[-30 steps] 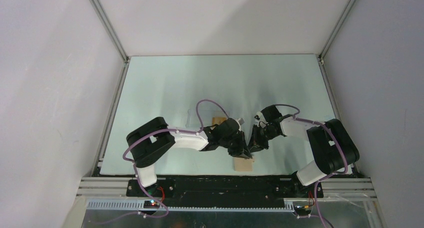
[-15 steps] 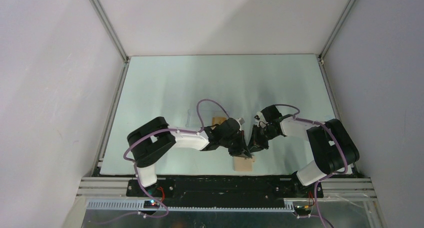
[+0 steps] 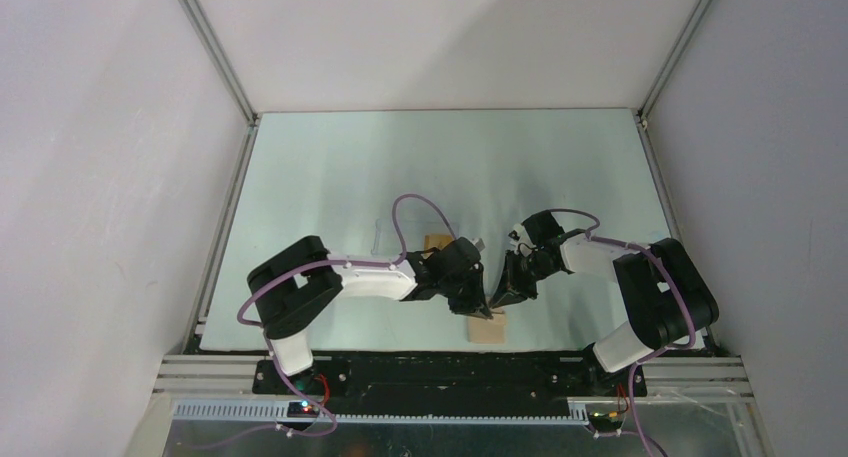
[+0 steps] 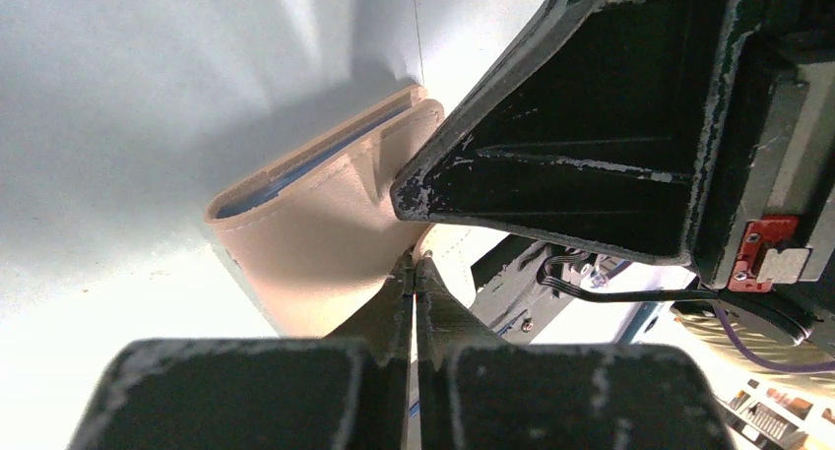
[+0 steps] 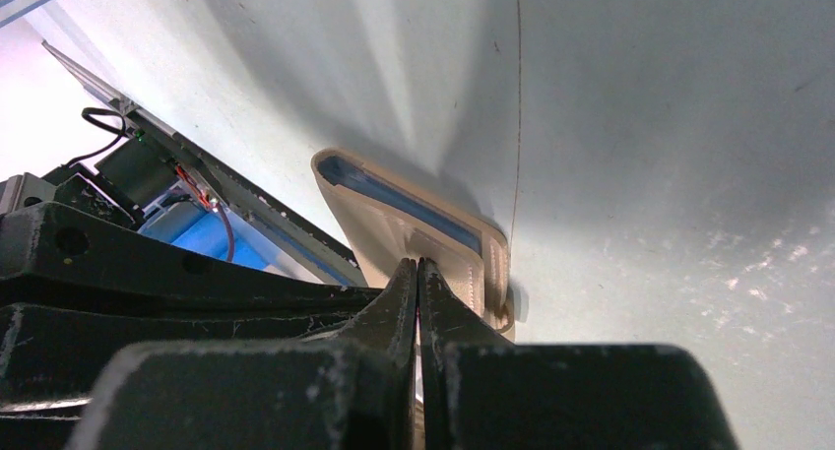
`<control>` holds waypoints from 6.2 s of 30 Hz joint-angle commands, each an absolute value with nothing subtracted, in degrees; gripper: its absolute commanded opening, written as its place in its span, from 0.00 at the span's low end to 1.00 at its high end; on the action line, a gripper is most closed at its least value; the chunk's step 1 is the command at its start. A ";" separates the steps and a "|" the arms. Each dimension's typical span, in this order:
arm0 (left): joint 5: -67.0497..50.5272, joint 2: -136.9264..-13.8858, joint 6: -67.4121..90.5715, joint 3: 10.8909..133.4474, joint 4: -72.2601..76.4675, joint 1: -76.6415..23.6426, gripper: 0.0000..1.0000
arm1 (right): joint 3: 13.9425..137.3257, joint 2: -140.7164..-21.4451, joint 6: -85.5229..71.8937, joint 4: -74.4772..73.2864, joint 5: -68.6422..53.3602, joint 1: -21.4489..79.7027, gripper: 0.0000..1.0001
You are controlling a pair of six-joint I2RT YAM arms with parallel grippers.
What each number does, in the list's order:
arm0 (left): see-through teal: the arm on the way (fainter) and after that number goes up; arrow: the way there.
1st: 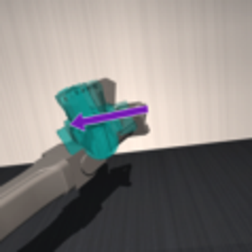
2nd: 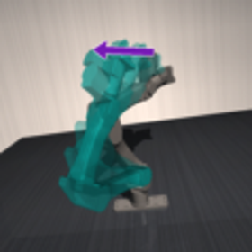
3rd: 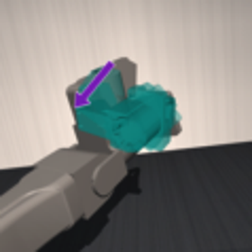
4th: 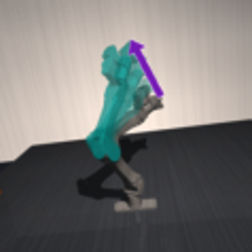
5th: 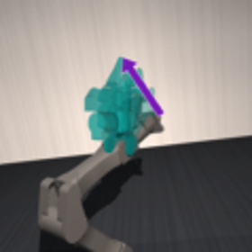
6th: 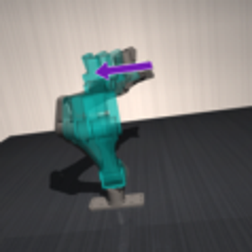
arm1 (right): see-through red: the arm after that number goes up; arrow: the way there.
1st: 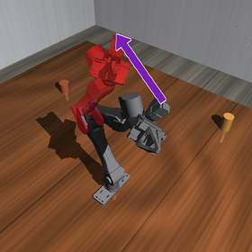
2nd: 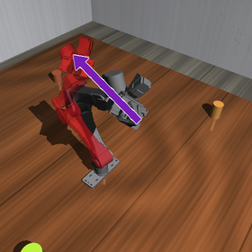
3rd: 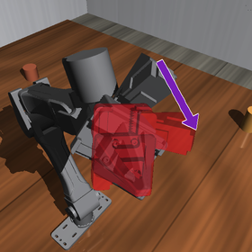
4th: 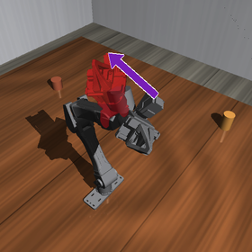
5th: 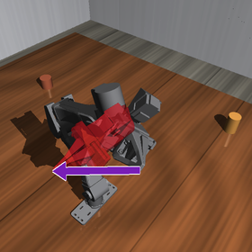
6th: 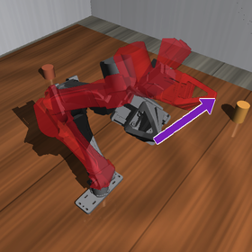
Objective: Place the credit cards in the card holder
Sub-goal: Close the card holder at the center of the board.
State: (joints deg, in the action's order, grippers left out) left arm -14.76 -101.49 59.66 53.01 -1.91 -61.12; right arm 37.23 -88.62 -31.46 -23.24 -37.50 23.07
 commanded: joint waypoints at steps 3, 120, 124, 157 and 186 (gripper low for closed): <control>-11.72 -100.45 56.24 54.78 -6.02 -61.08 0.00 | 36.63 -89.63 -29.94 -23.41 -30.87 23.58 0.00; -11.32 -96.44 62.94 51.80 -6.82 -60.65 0.38 | 36.73 -91.17 -39.02 -34.20 -10.20 45.52 0.00; -12.93 -96.85 65.09 49.02 -1.37 -60.71 0.28 | 36.74 -90.76 -39.19 -33.58 -10.89 45.52 0.00; -16.82 -96.15 71.84 40.40 20.78 -60.47 0.21 | 31.91 -88.52 -39.82 -26.37 -18.45 42.44 0.00; -18.26 -91.47 67.12 38.72 18.44 -58.94 0.29 | 31.85 -67.83 -38.67 -29.28 -25.25 34.17 0.08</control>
